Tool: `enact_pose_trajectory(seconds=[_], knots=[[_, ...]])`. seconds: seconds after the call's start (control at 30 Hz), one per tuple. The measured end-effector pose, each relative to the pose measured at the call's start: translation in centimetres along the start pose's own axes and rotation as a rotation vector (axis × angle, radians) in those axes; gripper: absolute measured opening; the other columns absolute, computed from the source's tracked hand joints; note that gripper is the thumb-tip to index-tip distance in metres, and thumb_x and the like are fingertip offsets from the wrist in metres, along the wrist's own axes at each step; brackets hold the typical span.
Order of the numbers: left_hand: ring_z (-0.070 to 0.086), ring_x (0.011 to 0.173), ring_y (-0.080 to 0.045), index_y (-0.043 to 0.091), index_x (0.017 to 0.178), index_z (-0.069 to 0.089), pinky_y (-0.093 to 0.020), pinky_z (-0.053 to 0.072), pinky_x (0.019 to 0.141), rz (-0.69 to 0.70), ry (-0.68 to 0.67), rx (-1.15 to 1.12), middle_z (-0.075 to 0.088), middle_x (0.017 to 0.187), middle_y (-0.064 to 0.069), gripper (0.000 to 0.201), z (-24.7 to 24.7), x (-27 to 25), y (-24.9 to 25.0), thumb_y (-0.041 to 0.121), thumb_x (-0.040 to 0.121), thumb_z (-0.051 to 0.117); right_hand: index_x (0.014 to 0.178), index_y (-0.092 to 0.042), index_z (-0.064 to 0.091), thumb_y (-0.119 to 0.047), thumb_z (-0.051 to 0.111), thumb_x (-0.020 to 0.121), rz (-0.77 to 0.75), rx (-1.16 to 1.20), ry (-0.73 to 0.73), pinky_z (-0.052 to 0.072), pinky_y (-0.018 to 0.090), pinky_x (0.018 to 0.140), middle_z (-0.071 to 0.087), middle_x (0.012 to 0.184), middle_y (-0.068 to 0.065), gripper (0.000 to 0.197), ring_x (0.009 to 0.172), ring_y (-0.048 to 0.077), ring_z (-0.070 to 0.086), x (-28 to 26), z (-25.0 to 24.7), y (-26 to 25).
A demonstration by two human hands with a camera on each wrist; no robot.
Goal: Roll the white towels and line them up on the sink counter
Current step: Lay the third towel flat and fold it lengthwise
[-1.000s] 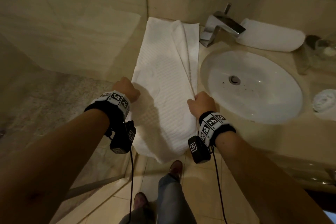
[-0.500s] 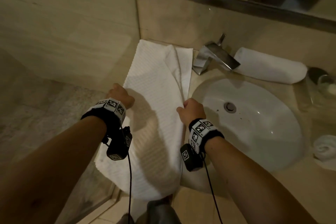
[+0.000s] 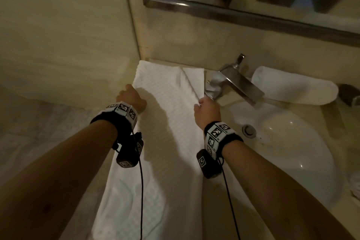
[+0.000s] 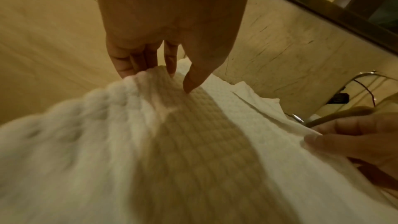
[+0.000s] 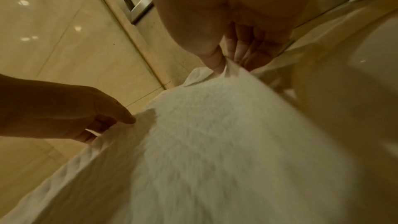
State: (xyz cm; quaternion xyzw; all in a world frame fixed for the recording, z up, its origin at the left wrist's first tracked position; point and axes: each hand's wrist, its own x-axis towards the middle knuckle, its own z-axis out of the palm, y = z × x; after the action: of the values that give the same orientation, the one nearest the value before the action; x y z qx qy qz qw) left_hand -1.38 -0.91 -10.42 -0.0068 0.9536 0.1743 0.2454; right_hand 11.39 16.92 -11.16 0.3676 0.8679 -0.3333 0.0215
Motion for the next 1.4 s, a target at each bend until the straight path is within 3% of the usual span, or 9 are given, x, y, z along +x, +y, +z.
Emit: enact_pose_trajectory(seconds=[0.13, 0.23, 0.47, 0.6, 0.8, 1.0, 1.2, 1.27, 1.4], knots=[[0.048, 0.118, -0.041, 0.002, 0.129, 0.031, -0.048, 0.045, 0.096, 0.051, 0.003, -0.049, 0.048, 0.13, -0.023, 0.055, -0.9, 4.0, 2.4, 0.028, 0.09, 0.06, 0.124, -0.004, 0.053, -0.015, 0.048, 0.098, -0.033, 0.008, -0.01, 0.043, 0.035, 0.094, 0.058, 0.125, 0.015, 0.029, 0.117, 0.031, 0.053, 3.4, 0.4, -2.6], [0.048, 0.12, -0.04, -0.001, 0.13, 0.032, -0.045, 0.043, 0.094, 0.083, 0.01, -0.077, 0.048, 0.131, -0.023, 0.054, -1.2, 6.4, 3.5, 0.031, 0.093, 0.056, 0.127, -0.005, 0.052, -0.025, 0.04, 0.102, -0.053, -0.011, -0.017, 0.039, 0.032, 0.093, 0.055, 0.126, 0.016, 0.035, 0.118, 0.033, 0.051, 5.6, 0.8, -4.2], [0.052, 0.116, -0.04, -0.001, 0.13, 0.033, -0.043, 0.043, 0.091, 0.042, 0.112, -0.193, 0.054, 0.127, -0.023, 0.055, -1.1, 8.8, 4.8, 0.03, 0.092, 0.058, 0.136, -0.006, 0.041, -0.032, 0.022, 0.105, 0.133, 0.151, 0.005, 0.037, 0.036, 0.102, 0.053, 0.133, 0.018, 0.044, 0.125, 0.033, 0.048, 8.5, 1.2, -5.5], [0.056, 0.107, -0.04, 0.0, 0.11, 0.056, -0.04, 0.045, 0.085, 0.084, 0.183, -0.012, 0.06, 0.115, -0.024, 0.031, -1.8, 8.8, 4.9, 0.026, 0.095, 0.052, 0.134, -0.002, 0.042, -0.027, 0.024, 0.106, 0.15, 0.091, 0.039, 0.039, 0.037, 0.099, 0.055, 0.131, 0.019, 0.042, 0.123, 0.035, 0.051, 9.3, 1.7, -6.0], [0.054, 0.111, -0.043, -0.002, 0.114, 0.054, -0.042, 0.044, 0.089, 0.134, 0.24, 0.13, 0.057, 0.12, -0.026, 0.026, -2.9, 8.5, 5.6, 0.012, 0.097, 0.04, 0.13, 0.002, 0.046, -0.015, 0.042, 0.099, 0.1, 0.013, 0.06, 0.034, 0.045, 0.105, 0.041, 0.137, 0.021, 0.035, 0.127, 0.037, 0.038, 9.1, 2.2, -5.7], [0.055, 0.108, -0.044, -0.001, 0.114, 0.053, -0.045, 0.044, 0.086, 0.162, 0.231, 0.13, 0.059, 0.116, -0.028, 0.026, -2.4, 8.9, 5.3, 0.014, 0.099, 0.038, 0.132, 0.007, 0.037, -0.015, 0.057, 0.09, 0.167, 0.022, 0.134, 0.035, 0.045, 0.1, 0.033, 0.14, 0.022, 0.052, 0.126, 0.04, 0.036, 9.5, 1.6, -6.2], [0.053, 0.114, -0.04, -0.003, 0.115, 0.053, -0.042, 0.044, 0.089, 0.167, 0.147, 0.22, 0.055, 0.123, -0.025, 0.028, -3.1, 8.7, 5.9, 0.017, 0.099, 0.042, 0.123, 0.002, 0.056, -0.03, 0.051, 0.094, 0.238, -0.028, -0.013, 0.044, 0.038, 0.099, 0.056, 0.128, 0.021, 0.043, 0.119, 0.035, 0.052, 11.1, 0.2, -7.1], [0.053, 0.115, -0.039, -0.003, 0.115, 0.055, -0.041, 0.044, 0.091, 0.166, 0.125, 0.251, 0.055, 0.125, -0.024, 0.027, -3.4, 8.7, 6.1, 0.015, 0.098, 0.044, 0.118, 0.001, 0.06, -0.025, 0.043, 0.096, 0.232, -0.075, -0.055, 0.043, 0.037, 0.099, 0.059, 0.125, 0.02, 0.038, 0.117, 0.036, 0.053, 10.8, -0.3, -7.6], [0.053, 0.116, -0.039, -0.002, 0.114, 0.053, -0.041, 0.044, 0.092, 0.164, 0.154, 0.255, 0.055, 0.125, -0.023, 0.025, -3.6, 8.8, 6.7, 0.012, 0.095, 0.046, 0.129, -0.005, 0.055, -0.01, 0.032, 0.099, 0.196, -0.297, -0.039, 0.038, 0.044, 0.101, 0.051, 0.135, 0.018, 0.038, 0.125, 0.034, 0.047, 10.3, -0.8, -8.0]])
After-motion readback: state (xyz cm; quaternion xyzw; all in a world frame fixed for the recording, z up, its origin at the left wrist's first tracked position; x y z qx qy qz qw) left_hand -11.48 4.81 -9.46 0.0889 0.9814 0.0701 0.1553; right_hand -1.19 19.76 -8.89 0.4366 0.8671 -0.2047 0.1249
